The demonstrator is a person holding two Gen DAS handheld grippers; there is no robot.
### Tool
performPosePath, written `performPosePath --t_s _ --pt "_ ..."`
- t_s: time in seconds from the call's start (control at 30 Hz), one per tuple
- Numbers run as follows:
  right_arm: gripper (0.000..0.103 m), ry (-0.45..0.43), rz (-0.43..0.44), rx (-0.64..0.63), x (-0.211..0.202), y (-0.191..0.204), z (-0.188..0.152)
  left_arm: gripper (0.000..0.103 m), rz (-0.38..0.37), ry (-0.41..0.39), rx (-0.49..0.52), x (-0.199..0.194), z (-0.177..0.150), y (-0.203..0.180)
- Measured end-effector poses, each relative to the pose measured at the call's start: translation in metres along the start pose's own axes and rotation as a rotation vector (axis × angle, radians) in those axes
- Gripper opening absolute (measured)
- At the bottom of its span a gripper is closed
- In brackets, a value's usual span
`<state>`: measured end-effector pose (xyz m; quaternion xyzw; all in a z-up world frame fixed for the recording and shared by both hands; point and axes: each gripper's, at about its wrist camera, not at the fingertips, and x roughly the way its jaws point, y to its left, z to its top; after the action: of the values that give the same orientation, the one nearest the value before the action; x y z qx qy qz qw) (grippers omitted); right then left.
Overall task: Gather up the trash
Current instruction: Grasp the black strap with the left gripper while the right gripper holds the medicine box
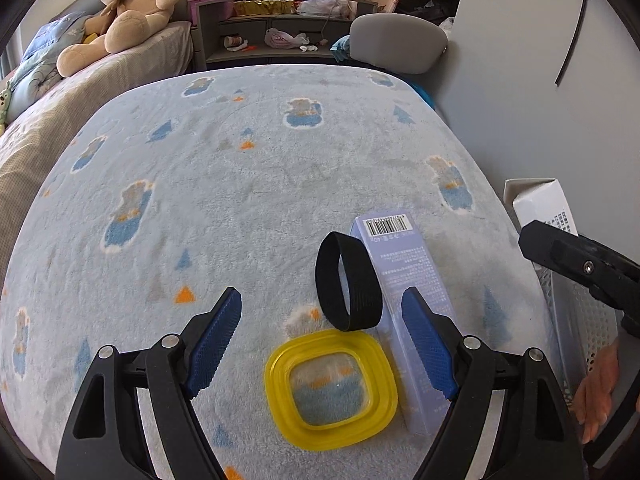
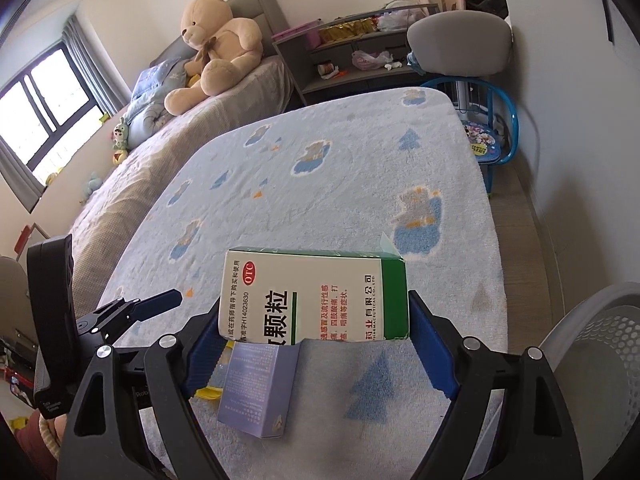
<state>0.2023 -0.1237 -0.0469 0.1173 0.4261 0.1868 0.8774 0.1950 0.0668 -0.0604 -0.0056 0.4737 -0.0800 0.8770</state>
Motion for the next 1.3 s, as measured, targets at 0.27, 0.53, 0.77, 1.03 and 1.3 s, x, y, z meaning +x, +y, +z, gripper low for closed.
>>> performPosePath --t_s 0.27,0.53,0.77,1.03,1.3 --pt "0.081 0.010 -0.009 0.023 0.001 -0.014 -0.003 0.079 -0.064 0.015 -0.010 0.016 0.013 -0.004" --pt "0.081 0.003 0.001 0.020 -0.001 -0.015 -0.003 0.071 -0.081 0.012 0.007 0.028 0.020 -0.012" --pt "0.081 0.004 0.006 0.016 -0.002 -0.014 -0.003 0.041 -0.124 0.025 -0.007 0.029 0.020 -0.009" --pt "0.081 0.003 0.009 0.019 -0.001 -0.015 -0.004 0.016 -0.158 0.028 -0.022 0.026 0.018 -0.007" --pt "0.081 0.005 0.012 0.017 -0.001 -0.015 -0.004 0.005 -0.137 0.014 -0.020 0.020 0.015 -0.006"
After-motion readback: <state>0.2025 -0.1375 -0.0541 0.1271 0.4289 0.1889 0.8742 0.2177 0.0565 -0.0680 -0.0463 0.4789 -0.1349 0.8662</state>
